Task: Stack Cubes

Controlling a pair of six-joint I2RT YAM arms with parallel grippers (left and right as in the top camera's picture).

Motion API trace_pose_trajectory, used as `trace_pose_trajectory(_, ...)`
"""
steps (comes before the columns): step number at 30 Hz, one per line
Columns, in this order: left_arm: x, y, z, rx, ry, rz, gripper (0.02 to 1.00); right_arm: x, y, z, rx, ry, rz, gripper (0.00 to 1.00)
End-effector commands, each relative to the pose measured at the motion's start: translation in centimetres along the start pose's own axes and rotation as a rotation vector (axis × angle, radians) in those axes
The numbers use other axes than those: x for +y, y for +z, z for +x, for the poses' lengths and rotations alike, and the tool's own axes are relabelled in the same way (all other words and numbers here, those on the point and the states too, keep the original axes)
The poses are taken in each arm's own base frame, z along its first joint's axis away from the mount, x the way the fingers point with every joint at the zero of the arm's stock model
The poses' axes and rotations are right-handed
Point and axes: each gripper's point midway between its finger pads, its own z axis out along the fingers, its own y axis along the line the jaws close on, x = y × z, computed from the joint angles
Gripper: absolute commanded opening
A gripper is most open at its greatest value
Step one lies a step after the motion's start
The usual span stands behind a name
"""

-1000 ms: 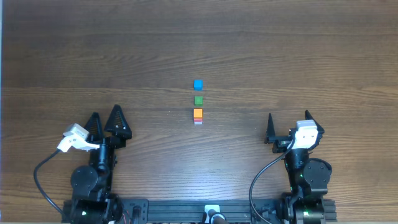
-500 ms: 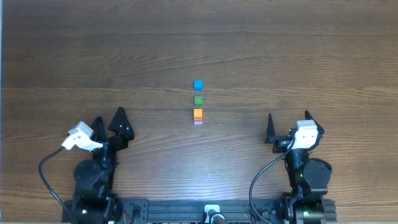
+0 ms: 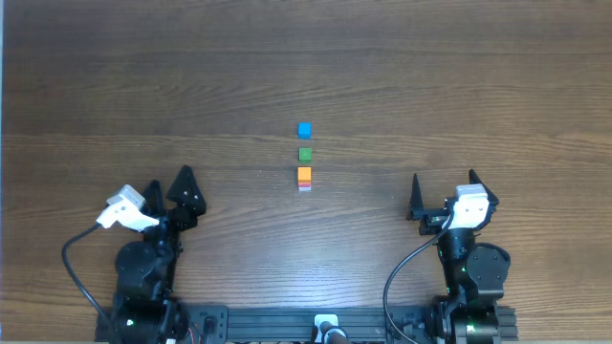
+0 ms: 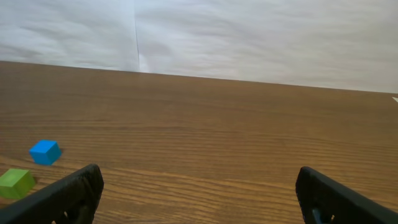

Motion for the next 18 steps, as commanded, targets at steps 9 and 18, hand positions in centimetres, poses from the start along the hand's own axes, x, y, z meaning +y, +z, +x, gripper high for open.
trace_pose_trajectory(9, -0.9, -0.5, -1.2, -0.048, 0.456, 0.066, 1.0, -0.1, 0.0, 0.1, 0.0, -0.003, 0.005, 0.991)
trace_pose_trajectory(18, -1.2, -0.5, -0.8, -0.043, 0.722, 0.088, 1.0, -0.1, 0.0, 0.1, 0.0, -0.003, 0.005, 0.993)
